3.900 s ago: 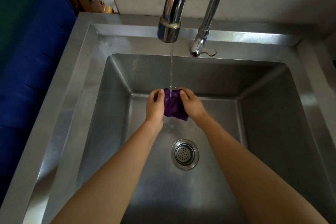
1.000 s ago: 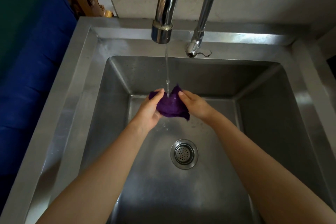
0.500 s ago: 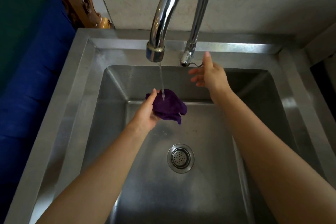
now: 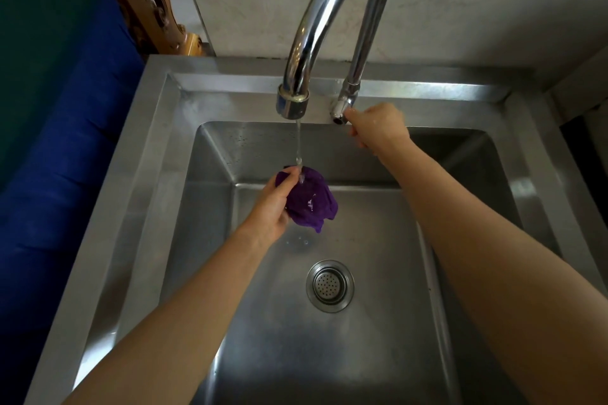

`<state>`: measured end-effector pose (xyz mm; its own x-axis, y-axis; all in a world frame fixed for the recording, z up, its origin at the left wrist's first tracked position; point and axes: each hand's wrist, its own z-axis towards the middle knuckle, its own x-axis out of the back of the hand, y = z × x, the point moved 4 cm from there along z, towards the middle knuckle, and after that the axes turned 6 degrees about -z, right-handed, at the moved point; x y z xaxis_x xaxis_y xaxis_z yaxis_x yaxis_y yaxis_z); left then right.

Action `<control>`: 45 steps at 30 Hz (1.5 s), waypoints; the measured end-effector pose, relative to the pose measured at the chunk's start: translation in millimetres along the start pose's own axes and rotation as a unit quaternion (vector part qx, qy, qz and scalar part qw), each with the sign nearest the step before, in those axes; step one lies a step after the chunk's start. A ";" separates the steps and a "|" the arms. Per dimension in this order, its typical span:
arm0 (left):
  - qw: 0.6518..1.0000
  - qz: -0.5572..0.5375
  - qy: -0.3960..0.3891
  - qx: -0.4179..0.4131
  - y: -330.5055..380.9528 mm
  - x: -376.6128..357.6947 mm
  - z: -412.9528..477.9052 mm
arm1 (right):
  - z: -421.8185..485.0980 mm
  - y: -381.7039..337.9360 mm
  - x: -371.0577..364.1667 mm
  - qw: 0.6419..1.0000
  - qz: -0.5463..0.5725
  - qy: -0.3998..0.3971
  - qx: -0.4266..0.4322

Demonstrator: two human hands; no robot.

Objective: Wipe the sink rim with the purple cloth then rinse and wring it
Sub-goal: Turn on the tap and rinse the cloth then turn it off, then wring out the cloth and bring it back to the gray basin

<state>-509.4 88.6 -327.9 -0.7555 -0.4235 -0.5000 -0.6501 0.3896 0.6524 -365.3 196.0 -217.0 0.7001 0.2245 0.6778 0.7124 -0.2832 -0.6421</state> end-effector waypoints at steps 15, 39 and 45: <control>1.000 -0.018 0.003 -0.003 0.6 0.7 -9.3 | 0.7 0.0 -5.1 0.994 0.110 -0.010 0.008; 0.996 0.019 0.083 0.035 -10.7 2.8 -9.0 | -2.4 51.9 -26.1 0.961 0.218 -0.162 0.057; 0.999 -0.011 0.034 0.000 -13.5 -14.5 -7.9 | -57.9 103.7 -91.0 0.884 0.282 -0.366 -0.079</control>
<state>-489.1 83.0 -324.9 -0.7340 -0.4868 -0.4736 -0.6661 0.3801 0.6418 -357.9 92.1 -324.6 0.8266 0.5322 -0.1830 0.2660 -0.6561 -0.7063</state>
